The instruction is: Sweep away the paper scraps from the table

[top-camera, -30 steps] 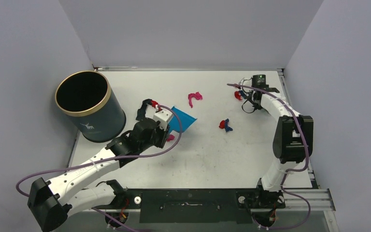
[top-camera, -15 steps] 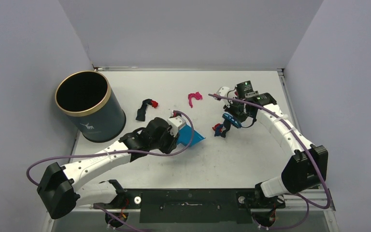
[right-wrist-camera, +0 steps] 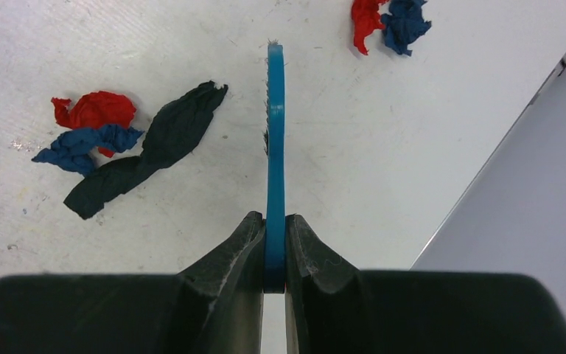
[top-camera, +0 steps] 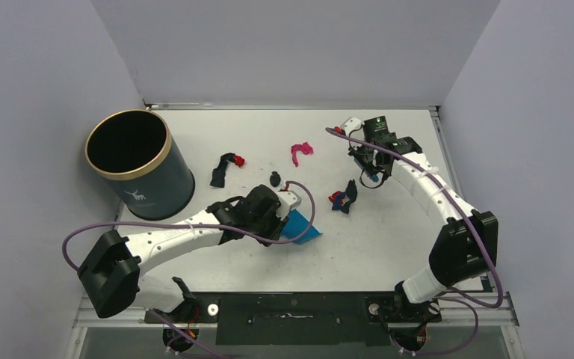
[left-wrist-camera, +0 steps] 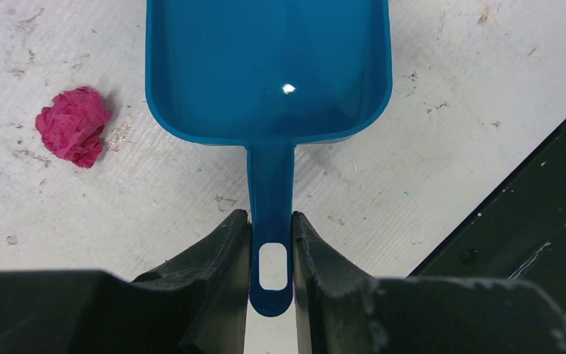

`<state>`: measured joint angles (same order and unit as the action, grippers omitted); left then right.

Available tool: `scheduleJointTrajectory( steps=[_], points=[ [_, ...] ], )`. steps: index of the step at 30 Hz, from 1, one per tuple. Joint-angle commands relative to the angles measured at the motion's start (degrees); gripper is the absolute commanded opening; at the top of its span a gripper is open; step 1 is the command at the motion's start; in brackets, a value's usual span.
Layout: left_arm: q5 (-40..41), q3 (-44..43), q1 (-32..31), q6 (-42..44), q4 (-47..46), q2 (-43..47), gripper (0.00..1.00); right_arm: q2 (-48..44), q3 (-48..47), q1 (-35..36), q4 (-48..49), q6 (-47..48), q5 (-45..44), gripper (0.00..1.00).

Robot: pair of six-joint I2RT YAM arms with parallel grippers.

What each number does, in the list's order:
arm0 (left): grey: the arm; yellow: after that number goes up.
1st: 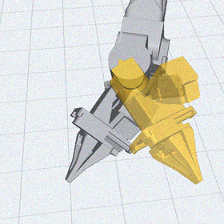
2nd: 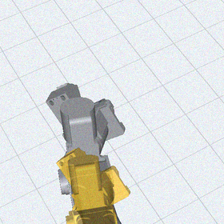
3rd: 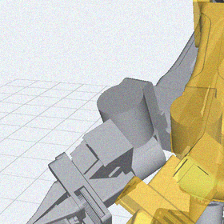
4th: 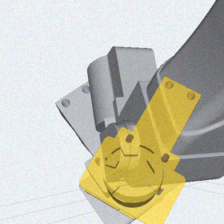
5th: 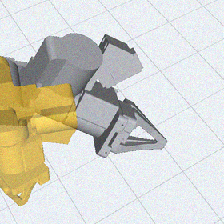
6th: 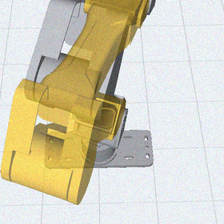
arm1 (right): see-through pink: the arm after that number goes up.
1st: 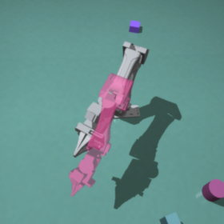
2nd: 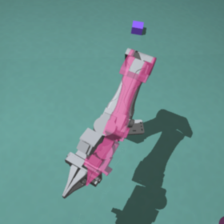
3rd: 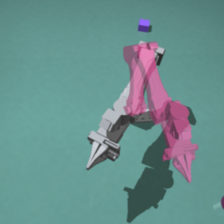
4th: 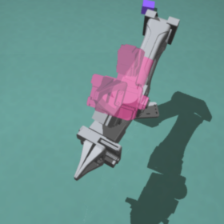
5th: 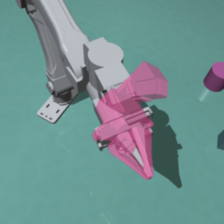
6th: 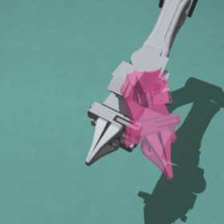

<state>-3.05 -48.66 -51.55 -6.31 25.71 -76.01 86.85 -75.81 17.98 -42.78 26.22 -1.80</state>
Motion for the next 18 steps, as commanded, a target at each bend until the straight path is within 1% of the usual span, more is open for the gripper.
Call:
scheduleJointTrajectory(
  steps=[1, 4, 7, 11, 14, 18],
  points=[
    [-0.9, -3.5, -1.2, 1.4, 0.5, -2.3, 0.00, 2.7, 1.0, 0.4, 3.7, -5.8, -2.1, 0.05],
    [-3.1, -4.1, -1.3, 1.4, 0.4, -3.6, 0.00, 5.4, 0.8, 1.8, 2.2, -7.6, 1.2, 0.05],
    [-2.8, -4.7, -1.6, 1.7, 0.9, -5.3, 0.00, 7.3, 0.0, 2.6, -0.2, -10.6, 9.8, 0.05],
    [-2.9, -5.4, -2.0, 1.7, 1.7, -7.3, 0.00, 8.1, -0.1, 3.1, -1.1, -15.4, 22.0, 0.05],
    [-2.8, -5.8, -2.1, 1.5, 1.9, -8.6, 0.00, 9.1, -0.8, 3.9, -3.1, -15.9, 29.6, 0.05],
    [-2.1, -6.0, -2.7, 1.5, 2.1, -9.3, 0.00, 8.6, -0.1, 3.8, -4.9, -16.5, 41.9, 0.05]
  ],
)
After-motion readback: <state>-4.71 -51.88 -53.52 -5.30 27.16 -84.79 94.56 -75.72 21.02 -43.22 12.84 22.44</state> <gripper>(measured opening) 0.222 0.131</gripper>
